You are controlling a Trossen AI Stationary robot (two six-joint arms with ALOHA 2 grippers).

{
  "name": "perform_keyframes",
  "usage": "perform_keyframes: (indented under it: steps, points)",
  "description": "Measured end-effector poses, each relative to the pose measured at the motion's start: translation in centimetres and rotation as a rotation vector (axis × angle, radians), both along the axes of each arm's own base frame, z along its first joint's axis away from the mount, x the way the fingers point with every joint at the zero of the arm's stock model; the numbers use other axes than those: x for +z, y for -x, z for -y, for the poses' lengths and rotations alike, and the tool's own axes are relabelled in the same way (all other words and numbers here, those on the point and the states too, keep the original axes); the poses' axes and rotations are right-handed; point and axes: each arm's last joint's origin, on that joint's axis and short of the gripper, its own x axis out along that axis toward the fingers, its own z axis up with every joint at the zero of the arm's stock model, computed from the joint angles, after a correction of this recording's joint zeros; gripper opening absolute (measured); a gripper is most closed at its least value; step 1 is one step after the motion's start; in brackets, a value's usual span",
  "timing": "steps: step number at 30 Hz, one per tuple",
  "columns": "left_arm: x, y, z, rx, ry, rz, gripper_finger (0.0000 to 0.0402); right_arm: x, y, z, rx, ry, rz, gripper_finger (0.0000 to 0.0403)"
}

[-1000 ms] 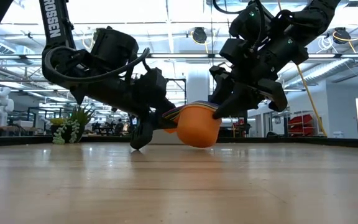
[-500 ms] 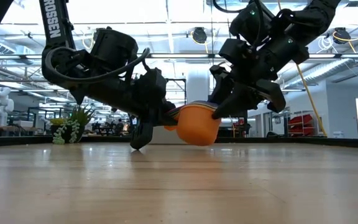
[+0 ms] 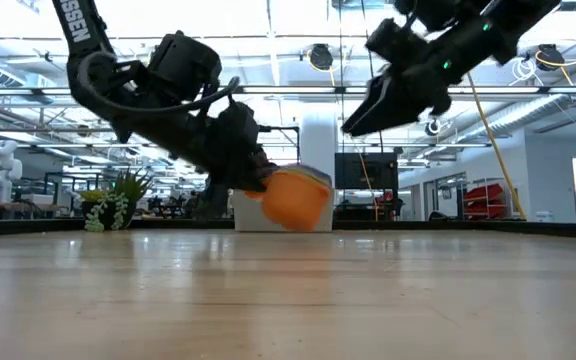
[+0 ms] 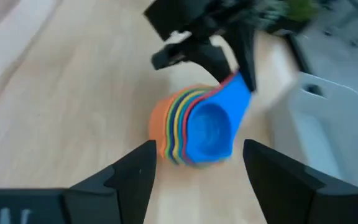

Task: Nest measuring cups in basket
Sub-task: Put the stack of measuring cups into the gray bin

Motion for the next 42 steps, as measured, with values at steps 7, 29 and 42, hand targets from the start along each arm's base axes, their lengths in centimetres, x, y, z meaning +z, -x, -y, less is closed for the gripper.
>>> perform_keyframes:
  steps: [7, 29, 42]
  points:
    - [2.8, 0.2, -1.6, 0.058, -0.067, 0.052, 0.0077, 3.4, 3.7, 0.0, -0.133, -0.053, 0.073, 0.0234]
    - [10.3, -1.1, -10.9, 0.296, -0.245, 0.086, 0.0077, 5.2, 6.5, -0.2, -0.144, -0.083, 0.11, 0.0233]
    - [5.2, -1.8, -13.3, 0.285, -0.23, -0.047, 0.0077, 5.1, 6.4, -0.2, -0.139, -0.075, 0.099, 0.0233]
